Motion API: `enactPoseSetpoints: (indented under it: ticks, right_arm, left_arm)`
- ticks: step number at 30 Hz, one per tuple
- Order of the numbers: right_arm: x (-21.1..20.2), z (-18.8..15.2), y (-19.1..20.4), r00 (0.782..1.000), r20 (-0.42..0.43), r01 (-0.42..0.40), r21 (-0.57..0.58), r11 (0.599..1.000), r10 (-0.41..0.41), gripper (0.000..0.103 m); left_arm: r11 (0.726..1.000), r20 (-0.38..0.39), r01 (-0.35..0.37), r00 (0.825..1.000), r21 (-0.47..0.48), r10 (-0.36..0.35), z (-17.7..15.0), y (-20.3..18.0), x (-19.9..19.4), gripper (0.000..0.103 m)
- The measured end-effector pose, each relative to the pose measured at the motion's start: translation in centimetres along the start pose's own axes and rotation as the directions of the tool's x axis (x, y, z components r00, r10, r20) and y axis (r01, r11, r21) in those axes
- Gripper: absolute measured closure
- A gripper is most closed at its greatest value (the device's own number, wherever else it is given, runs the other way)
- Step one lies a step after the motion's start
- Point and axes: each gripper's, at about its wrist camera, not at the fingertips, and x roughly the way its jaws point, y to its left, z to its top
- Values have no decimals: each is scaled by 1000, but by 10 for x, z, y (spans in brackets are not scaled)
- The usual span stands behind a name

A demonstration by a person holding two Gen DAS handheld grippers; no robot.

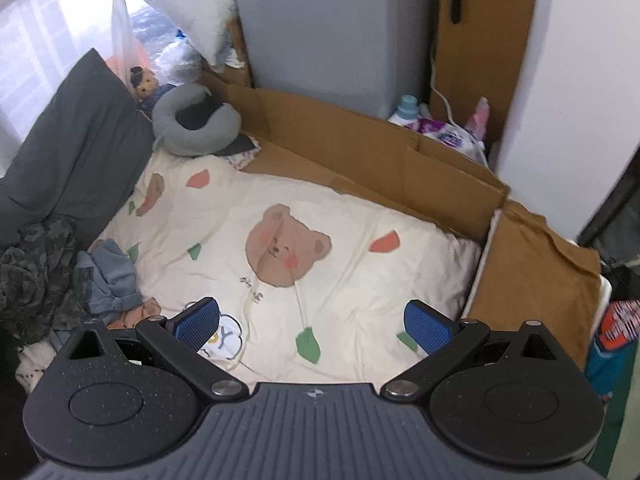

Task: Fold clothes
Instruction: 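Move the left tool to the grey camouflage jacket and close on it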

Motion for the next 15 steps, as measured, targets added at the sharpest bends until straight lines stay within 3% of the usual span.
enactPoseSetpoints:
  ticks: [15]
  right_arm:
    - [57,29,9,994,28,-101,-146,984,107,2]
  left_arm:
    - [981,88,-167,980,-100,176,-1,61,55,13]
